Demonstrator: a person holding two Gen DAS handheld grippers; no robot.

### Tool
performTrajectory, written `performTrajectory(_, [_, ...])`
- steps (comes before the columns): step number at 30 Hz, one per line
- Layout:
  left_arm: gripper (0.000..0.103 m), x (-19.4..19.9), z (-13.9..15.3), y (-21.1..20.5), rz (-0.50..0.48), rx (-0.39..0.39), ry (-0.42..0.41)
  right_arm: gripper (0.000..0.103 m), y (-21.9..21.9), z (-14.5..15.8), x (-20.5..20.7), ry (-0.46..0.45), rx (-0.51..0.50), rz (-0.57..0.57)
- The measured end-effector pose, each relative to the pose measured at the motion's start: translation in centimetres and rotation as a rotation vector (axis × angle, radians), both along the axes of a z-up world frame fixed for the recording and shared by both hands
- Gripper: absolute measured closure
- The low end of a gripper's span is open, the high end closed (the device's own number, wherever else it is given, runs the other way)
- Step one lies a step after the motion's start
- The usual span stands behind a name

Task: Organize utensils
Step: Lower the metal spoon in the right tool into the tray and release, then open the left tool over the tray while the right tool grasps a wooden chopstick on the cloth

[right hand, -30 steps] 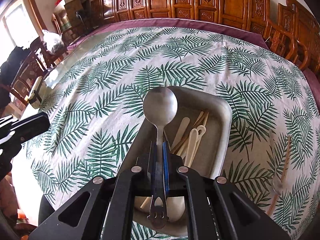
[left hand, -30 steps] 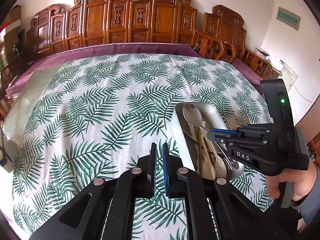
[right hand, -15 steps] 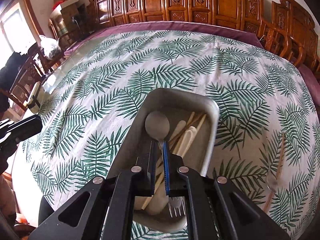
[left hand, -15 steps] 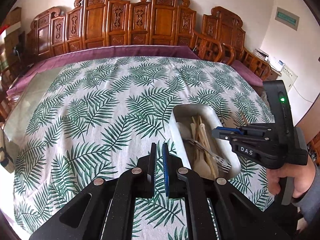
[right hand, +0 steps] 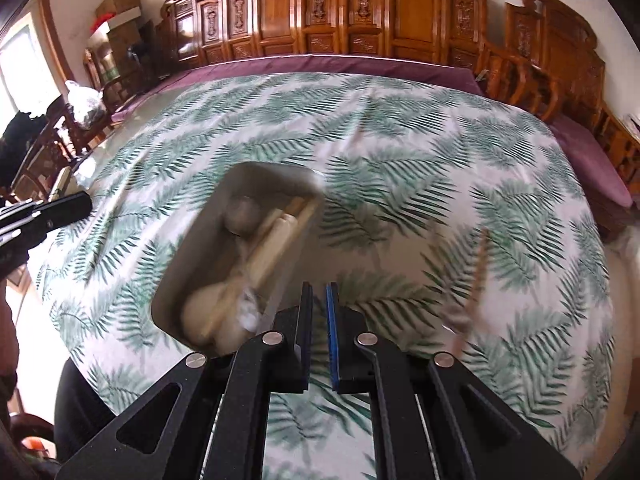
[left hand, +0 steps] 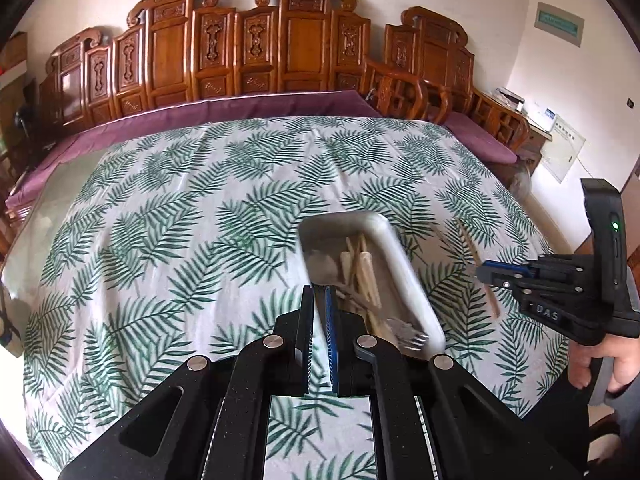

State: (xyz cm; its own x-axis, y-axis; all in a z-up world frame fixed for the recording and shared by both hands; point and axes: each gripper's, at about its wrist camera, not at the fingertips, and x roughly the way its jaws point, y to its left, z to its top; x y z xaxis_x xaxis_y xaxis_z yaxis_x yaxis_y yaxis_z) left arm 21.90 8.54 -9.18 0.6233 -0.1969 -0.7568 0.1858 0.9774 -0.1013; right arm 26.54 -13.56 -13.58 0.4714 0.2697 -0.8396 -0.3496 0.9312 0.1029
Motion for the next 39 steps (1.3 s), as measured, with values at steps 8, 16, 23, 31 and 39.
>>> performTrajectory(8, [0.090, 0.9, -0.6, -4.0, -0.051, 0.004, 0.018, 0.091, -6.9, -1.8, -0.4, 0.022, -0.029, -0.099])
performTrajectory(16, [0.079, 1.5, -1.5, -7.5, -0.091, 0.014, 0.045, 0.090, -9.9, -4.5, 0.9, 0.067, -0.034, -0.133])
performTrajectory(23, [0.062, 2.1, -2.6, -9.6, -0.102, 0.020, 0.074, 0.083, -10.6, -6.5, 3.8, 0.096, -0.032, -0.137])
performTrajectory(31, [0.059, 3.1, -4.2, -11.6, -0.113, 0.030, 0.110, 0.083, -11.8, -9.0, 7.8, 0.166, -0.017, -0.150])
performTrajectory(39, [0.059, 3.8, -5.1, -12.9, -0.138, 0.045, 0.132, 0.083, -10.8, -10.3, 9.0, 0.184, -0.045, -0.118])
